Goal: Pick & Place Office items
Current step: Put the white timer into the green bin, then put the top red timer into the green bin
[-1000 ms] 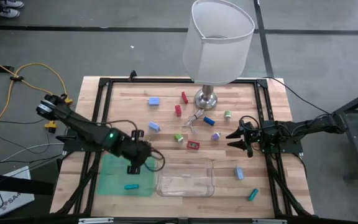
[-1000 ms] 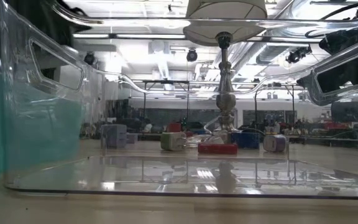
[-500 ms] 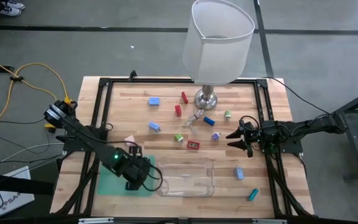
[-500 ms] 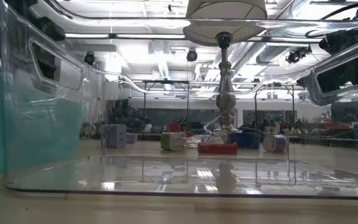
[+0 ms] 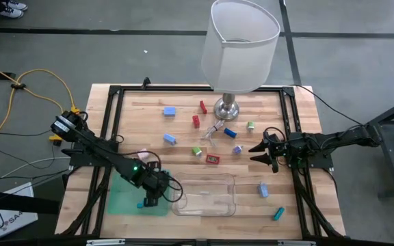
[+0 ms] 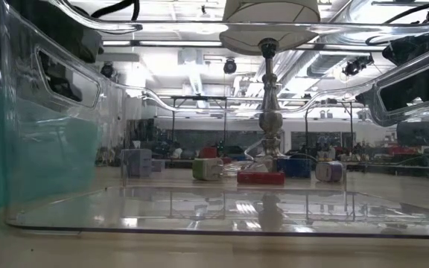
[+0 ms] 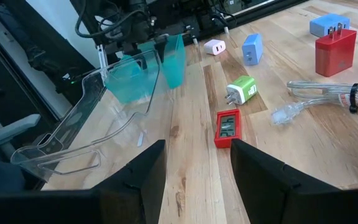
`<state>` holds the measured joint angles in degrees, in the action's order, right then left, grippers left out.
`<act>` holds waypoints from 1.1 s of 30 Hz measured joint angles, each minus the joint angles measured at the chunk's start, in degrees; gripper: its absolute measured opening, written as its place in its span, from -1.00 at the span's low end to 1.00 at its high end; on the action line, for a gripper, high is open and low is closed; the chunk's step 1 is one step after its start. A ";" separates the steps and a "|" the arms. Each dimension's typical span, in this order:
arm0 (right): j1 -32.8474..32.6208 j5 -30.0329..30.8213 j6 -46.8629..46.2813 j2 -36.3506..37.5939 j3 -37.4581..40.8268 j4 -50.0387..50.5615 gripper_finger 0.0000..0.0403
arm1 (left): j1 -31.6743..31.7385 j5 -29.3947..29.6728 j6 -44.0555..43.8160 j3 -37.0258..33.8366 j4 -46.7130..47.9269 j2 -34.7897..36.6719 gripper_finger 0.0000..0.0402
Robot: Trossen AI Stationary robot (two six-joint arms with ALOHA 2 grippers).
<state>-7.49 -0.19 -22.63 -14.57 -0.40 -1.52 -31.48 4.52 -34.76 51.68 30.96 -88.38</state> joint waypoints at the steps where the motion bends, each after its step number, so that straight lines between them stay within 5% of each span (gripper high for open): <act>1: 0.00 0.00 0.00 0.00 0.00 0.00 -0.18 | 0.19 -0.66 -0.05 -0.37 -1.02 0.00 -0.23; 33: 0.00 0.02 0.00 0.00 0.00 0.02 -0.18 | 0.41 1.81 -3.67 -1.35 -0.76 3.73 -0.03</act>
<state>-7.49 -0.17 -22.63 -14.57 -0.40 -1.50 -31.07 6.32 -38.44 50.33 30.20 -84.65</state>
